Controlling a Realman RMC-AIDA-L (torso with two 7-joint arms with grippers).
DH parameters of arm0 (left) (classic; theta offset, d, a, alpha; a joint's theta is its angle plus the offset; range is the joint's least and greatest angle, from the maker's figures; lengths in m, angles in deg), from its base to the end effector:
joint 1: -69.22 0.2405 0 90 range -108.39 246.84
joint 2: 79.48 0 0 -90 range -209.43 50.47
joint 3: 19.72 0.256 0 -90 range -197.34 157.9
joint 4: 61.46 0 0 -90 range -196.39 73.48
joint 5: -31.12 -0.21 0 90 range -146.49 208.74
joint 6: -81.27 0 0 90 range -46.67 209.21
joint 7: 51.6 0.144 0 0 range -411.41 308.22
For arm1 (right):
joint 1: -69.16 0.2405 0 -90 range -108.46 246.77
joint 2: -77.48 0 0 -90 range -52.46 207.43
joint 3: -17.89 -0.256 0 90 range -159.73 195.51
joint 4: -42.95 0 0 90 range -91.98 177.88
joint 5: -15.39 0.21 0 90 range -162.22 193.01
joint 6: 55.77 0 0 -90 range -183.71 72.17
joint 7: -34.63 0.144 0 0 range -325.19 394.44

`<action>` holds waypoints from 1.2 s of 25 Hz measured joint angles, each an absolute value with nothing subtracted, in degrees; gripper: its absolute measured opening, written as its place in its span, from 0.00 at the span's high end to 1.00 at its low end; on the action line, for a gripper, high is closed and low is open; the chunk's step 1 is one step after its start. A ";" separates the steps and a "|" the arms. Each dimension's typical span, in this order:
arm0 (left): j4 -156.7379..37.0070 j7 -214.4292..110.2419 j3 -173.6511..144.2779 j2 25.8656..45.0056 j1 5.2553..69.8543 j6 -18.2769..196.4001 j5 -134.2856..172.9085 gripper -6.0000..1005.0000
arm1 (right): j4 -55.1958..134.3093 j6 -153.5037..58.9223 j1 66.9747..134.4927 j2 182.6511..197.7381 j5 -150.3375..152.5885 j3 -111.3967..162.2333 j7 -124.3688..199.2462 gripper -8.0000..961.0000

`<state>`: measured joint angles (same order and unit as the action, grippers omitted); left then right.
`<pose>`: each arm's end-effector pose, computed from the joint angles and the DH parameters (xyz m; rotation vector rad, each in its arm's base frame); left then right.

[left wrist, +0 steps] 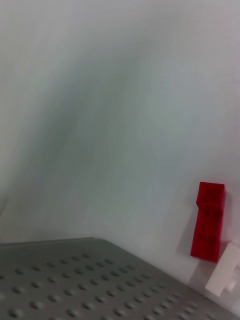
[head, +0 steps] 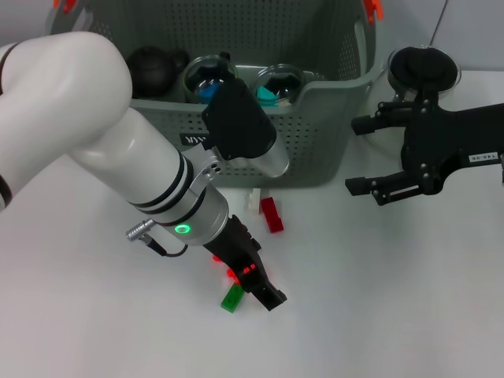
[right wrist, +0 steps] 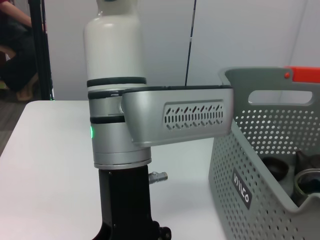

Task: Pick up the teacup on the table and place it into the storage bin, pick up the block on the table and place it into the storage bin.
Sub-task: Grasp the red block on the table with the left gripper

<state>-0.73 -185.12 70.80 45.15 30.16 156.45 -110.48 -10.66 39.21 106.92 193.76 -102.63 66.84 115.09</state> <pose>-0.1611 0.3383 -0.1000 -2.8998 -0.5984 0.4764 0.1910 0.3667 0.0357 -2.9263 0.0397 0.4174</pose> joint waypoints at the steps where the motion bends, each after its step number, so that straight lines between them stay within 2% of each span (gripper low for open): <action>1: -0.72 -185.12 70.82 45.15 30.16 156.51 -110.49 0.04 | -10.67 39.18 106.93 193.76 -102.60 66.84 115.07 0.03; 30: -0.25 -185.12 71.75 45.15 29.80 160.20 -109.34 0.04 | -10.97 39.42 106.77 193.51 -102.34 66.84 115.38 0.03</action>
<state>-0.25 -185.12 71.75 45.15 29.80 160.20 -109.34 -10.97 39.42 106.77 193.51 -102.34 66.84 115.38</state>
